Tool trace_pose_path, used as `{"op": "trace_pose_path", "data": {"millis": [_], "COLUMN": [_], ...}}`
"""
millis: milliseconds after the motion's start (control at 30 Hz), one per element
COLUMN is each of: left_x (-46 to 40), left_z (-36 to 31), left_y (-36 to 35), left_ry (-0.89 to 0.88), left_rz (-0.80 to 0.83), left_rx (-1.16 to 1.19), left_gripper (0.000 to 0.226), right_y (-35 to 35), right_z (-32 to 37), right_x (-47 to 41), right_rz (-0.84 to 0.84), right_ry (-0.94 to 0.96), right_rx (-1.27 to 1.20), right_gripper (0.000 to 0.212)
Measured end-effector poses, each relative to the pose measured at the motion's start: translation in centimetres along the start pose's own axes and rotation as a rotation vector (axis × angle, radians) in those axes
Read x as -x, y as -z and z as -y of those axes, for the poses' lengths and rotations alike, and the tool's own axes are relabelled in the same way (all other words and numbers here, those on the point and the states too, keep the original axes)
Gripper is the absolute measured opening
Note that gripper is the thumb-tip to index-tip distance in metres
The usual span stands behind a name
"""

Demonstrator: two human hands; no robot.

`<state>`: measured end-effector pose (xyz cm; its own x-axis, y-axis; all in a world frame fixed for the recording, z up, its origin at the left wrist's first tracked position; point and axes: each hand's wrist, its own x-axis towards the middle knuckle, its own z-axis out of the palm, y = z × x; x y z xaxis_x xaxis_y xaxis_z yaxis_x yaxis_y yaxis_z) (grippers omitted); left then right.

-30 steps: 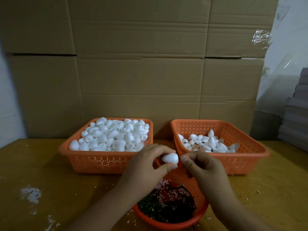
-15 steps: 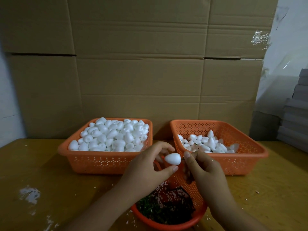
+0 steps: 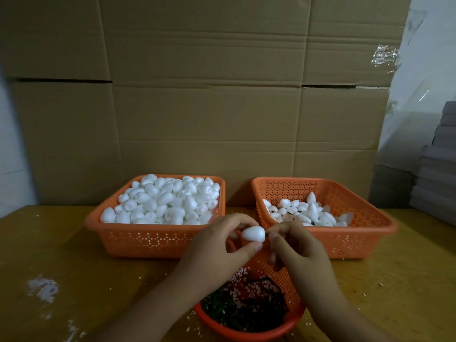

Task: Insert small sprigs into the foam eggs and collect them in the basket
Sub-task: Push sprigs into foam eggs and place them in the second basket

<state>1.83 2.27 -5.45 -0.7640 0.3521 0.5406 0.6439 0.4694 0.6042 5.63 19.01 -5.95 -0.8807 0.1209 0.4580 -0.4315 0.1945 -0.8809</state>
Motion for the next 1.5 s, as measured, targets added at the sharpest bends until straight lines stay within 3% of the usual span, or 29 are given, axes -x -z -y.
{"op": "trace_pose_path", "data": {"millis": [300,633,867,1500], "left_x": [0.07,0.12,0.14,0.01], "left_z": [-0.11,-0.06,0.11,0.05], "left_y": [0.1,0.04,0.03,-0.04], "left_ry": [0.002,-0.02,-0.027,-0.084], "left_rz": [0.02,-0.001,-0.013,-0.006], "left_rx": [0.017,-0.011,-0.015,-0.042], "left_gripper": [0.04,0.031,0.032,0.027], "right_y": [-0.03,-0.01,0.07,-0.33], "right_z": [-0.41,-0.36,-0.67,-0.1], "right_x": [-0.07,-0.08,-0.09,0.57], "right_rz": [-0.052,-0.06,-0.03,-0.044], "right_ry": [-0.006,0.007,0.001,0.085], "right_rx": [0.015,0.012,-0.086,-0.037], "right_gripper": [0.024,0.031,0.023,0.02]}}
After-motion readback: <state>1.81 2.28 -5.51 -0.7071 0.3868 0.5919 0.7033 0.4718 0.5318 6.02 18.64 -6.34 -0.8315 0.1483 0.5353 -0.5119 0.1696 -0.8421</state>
